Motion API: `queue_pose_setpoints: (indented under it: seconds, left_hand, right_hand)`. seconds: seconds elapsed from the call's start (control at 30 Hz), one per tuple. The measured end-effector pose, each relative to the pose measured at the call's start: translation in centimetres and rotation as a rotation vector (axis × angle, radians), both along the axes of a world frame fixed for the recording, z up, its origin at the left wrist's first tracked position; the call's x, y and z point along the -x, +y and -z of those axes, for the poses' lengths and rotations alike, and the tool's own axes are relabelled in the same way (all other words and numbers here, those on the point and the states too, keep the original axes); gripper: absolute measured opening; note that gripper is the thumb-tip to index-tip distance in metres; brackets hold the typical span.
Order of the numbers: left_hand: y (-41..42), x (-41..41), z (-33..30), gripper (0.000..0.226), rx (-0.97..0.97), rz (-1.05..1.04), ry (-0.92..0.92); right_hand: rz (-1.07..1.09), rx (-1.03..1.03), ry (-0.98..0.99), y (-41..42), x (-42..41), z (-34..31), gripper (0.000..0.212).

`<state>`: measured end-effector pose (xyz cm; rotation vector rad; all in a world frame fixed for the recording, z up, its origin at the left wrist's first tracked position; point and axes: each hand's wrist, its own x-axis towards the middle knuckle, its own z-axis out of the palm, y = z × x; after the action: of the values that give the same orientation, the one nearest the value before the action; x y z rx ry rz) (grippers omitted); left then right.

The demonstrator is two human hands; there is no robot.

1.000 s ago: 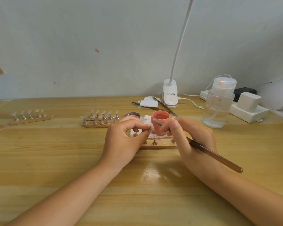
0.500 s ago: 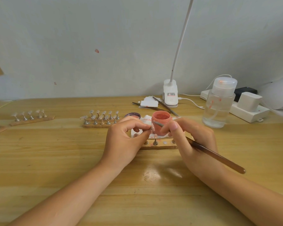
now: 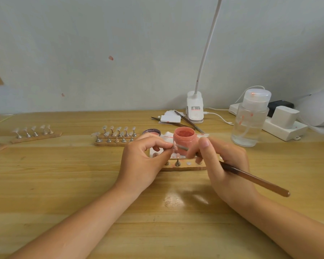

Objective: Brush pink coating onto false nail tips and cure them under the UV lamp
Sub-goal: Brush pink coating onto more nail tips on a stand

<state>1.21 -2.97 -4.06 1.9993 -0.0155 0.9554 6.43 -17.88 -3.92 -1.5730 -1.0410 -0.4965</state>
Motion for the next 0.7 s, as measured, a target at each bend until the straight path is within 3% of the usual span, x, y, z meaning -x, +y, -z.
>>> queue_pose_setpoints:
  seconds: [0.2, 0.33, 0.5, 0.7]
  left_hand:
    - [-0.03, 0.03, -0.05, 0.015, 0.005, 0.004, 0.014]
    - [0.01, 0.01, -0.10, 0.016, 0.000, 0.004, 0.019]
    - [-0.15, 0.04, -0.22, 0.029, 0.008, -0.007, 0.014]
    - [-0.11, 0.11, -0.26, 0.030, 0.007, -0.010, 0.025]
  right_hand:
    - [-0.052, -0.029, 0.157, 0.02, 0.12, 0.18, 0.051]
    - [0.003, 0.008, 0.062, 0.20, 0.14, -0.15, 0.038]
    - [-0.046, -0.072, 0.240, 0.12, 0.14, 0.11, 0.046]
    - [-0.033, 0.012, 0.147, 0.20, 0.17, -0.02, 0.041]
